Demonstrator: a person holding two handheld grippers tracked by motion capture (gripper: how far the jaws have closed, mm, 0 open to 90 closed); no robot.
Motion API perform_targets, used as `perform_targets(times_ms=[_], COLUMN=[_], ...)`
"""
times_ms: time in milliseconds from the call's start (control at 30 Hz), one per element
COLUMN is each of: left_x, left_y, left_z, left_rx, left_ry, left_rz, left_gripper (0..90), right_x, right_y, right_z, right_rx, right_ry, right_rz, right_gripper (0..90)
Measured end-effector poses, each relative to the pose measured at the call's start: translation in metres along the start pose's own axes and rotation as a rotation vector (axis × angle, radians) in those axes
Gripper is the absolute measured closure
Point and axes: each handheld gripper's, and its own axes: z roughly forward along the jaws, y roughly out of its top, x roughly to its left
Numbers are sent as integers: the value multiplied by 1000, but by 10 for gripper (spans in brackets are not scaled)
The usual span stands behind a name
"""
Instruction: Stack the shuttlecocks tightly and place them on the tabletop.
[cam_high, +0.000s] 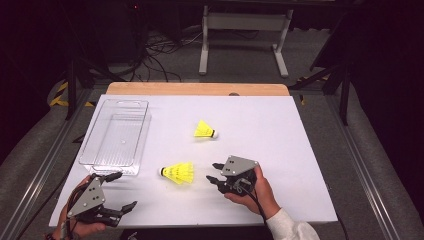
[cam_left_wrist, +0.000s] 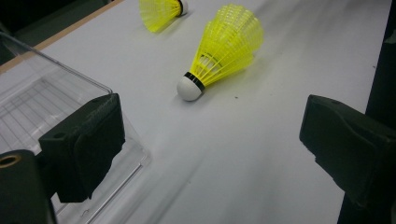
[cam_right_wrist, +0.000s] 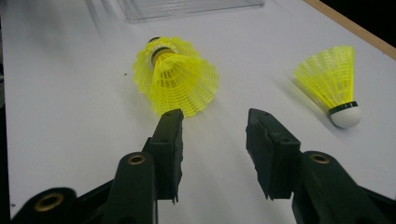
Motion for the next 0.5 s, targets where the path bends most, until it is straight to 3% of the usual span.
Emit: perform_targets(times_ms=[233, 500], left_x=[0, 0], left_y=[0, 0], left_z=[1, 1], left_rx=[4, 6], left_ry=[1, -2], left_rz=[5, 4], left_gripper=[78, 78], right_x=[-7, -16], right_y=[-3, -1], right_z=[-8, -11], right_rx=[-10, -22], right_ry=[-28, -68], right_rz=[20, 45], right_gripper=[536, 396])
